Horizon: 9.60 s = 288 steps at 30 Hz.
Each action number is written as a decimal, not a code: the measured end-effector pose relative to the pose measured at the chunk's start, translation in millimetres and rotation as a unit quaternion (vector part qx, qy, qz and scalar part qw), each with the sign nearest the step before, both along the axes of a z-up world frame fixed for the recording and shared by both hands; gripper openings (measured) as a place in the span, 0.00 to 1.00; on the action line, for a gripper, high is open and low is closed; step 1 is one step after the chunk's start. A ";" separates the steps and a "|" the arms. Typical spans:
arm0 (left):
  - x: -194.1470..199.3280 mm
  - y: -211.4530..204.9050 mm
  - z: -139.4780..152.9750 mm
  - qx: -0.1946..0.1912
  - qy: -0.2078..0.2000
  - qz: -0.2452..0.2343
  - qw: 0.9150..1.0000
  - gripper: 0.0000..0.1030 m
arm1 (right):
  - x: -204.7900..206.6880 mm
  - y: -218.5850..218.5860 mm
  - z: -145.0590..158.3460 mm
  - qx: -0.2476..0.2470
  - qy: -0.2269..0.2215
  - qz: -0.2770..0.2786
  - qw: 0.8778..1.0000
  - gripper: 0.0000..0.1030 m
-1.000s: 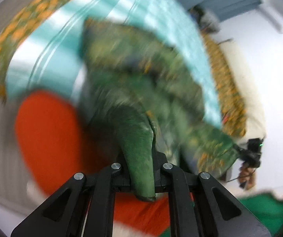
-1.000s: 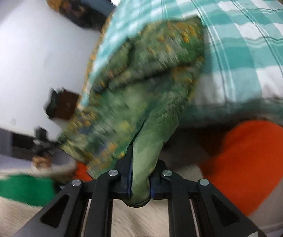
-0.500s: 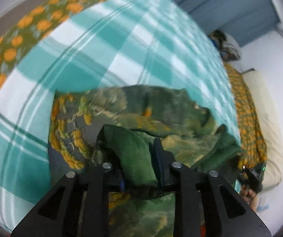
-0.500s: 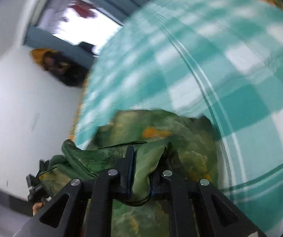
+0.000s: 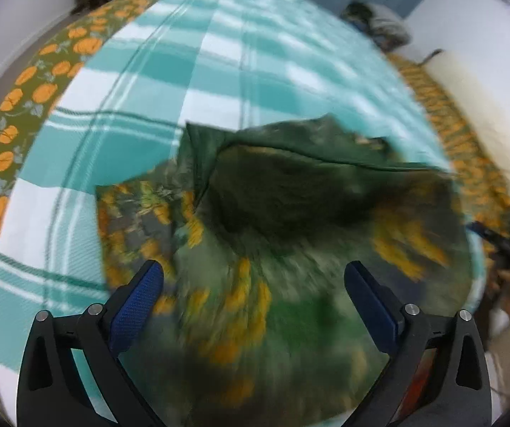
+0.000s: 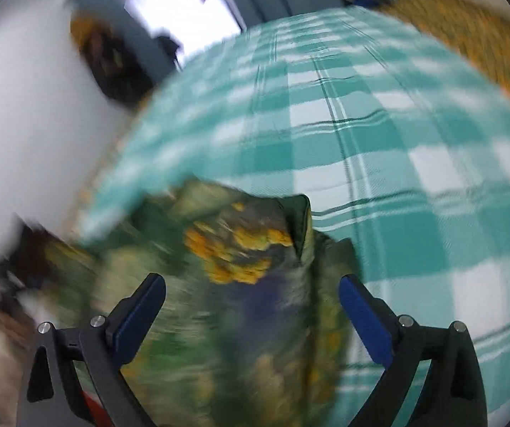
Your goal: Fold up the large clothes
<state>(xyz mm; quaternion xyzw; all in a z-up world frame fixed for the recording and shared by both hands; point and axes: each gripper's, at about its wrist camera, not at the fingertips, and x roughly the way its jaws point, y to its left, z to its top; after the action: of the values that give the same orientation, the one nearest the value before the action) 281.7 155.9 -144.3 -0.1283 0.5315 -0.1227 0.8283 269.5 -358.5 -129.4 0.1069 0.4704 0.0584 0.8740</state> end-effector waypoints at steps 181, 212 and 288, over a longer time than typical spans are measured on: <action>-55.7 -339.7 130.0 0.034 -0.090 -0.288 0.953 0.98 | -181.5 133.7 46.8 -0.096 -0.290 0.004 0.952 0.35; -3.8 -15.7 30.0 0.030 -0.025 -0.057 0.998 0.34 | -101.0 218.5 29.1 0.007 -0.172 0.189 0.967 0.39; -56.7 51.2 -1.4 -0.137 -0.031 0.057 0.988 0.77 | -38.4 366.5 9.6 -0.088 -0.092 0.238 0.963 0.41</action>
<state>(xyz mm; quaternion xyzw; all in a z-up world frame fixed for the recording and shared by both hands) 225.0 207.1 -145.7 -0.2670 0.4755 -0.1513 0.8245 231.1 8.1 -119.8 -0.0911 0.4027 0.2331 0.8804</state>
